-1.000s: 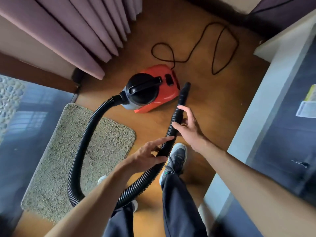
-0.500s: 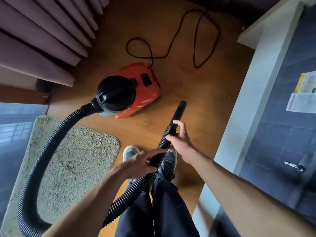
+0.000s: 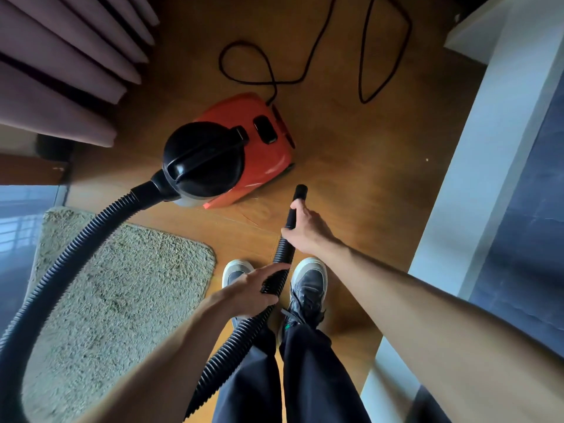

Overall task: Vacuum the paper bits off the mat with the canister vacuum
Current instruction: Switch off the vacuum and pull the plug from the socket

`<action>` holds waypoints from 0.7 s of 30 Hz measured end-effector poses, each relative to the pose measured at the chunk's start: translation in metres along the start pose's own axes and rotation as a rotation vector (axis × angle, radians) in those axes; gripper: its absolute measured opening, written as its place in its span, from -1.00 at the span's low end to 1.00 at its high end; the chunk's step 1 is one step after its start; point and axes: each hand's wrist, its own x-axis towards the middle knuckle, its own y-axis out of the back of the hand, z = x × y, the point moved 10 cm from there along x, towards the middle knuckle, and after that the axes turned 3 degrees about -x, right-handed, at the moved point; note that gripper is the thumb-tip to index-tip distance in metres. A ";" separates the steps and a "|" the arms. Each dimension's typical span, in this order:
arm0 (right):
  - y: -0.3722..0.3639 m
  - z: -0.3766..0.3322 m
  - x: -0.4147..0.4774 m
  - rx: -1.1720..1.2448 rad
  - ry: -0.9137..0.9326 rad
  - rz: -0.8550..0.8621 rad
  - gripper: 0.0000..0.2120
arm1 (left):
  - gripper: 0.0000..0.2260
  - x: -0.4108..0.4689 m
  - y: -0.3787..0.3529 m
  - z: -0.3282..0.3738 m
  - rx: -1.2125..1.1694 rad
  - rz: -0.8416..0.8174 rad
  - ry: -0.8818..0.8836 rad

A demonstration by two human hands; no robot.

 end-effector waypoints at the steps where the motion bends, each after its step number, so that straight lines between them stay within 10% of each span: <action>1: 0.015 -0.014 0.008 -0.054 0.051 0.105 -0.52 | -0.41 0.003 0.003 0.000 0.003 0.012 -0.005; 7: 0.072 -0.093 0.039 -0.089 0.335 0.426 -0.30 | -0.41 0.015 0.011 -0.002 0.050 0.009 -0.013; 21: 0.056 -0.107 0.072 -0.421 0.254 0.255 -0.09 | -0.38 0.015 0.005 -0.006 0.006 -0.077 0.016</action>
